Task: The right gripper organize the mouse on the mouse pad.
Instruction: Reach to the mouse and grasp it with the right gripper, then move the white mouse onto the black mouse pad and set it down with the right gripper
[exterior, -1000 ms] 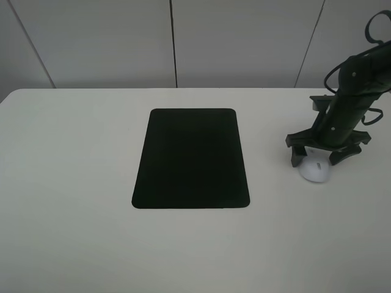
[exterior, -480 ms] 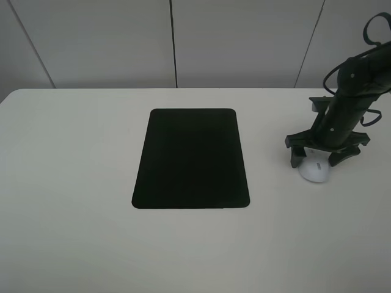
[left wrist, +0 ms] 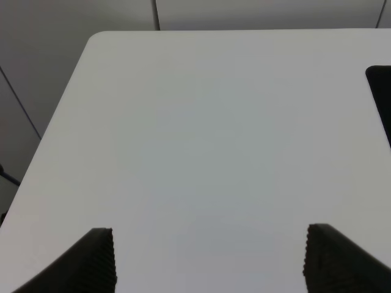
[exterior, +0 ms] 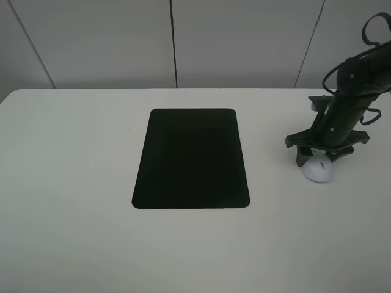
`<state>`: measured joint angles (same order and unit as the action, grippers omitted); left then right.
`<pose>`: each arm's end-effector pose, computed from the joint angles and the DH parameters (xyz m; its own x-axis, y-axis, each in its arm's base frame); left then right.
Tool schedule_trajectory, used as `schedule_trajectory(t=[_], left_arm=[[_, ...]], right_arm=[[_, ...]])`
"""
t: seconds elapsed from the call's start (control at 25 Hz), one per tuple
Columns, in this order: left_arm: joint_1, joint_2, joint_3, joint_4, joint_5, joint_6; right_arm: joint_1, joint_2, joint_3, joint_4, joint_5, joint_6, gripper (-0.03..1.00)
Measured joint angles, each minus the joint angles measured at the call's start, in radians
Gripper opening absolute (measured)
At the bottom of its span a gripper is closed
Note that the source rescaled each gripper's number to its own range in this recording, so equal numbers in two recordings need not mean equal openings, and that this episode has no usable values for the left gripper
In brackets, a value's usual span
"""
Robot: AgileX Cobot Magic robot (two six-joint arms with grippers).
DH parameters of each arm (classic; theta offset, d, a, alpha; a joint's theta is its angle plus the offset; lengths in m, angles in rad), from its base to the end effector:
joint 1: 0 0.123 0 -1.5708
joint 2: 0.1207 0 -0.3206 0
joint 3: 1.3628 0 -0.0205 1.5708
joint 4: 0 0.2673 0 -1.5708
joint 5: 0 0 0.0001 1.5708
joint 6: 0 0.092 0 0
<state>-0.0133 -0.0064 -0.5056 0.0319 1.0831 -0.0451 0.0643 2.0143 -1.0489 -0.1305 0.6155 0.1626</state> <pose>-0.0279 0.0030 0.2844 -0.4644 -0.0240 -0.8853 -0.0257 0.9996 -0.0136 0.3649 0.0166 0.1099 -0.9963 -0.0084 -0.0852 -0.0024 0.9975 -0.0702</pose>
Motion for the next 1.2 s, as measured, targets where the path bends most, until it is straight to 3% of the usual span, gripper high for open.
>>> schedule_trajectory(t=[0.92, 1.2], left_arm=[[0.000, 0.000, 0.000, 0.000, 0.000, 0.000], [0.000, 0.000, 0.000, 0.000, 0.000, 0.000]], right_arm=[[0.001, -0.007, 0.000, -0.007, -0.002, 0.015, 0.00], [0.071, -0.102, -0.087, -0.017, 0.086, 0.101, 0.00]])
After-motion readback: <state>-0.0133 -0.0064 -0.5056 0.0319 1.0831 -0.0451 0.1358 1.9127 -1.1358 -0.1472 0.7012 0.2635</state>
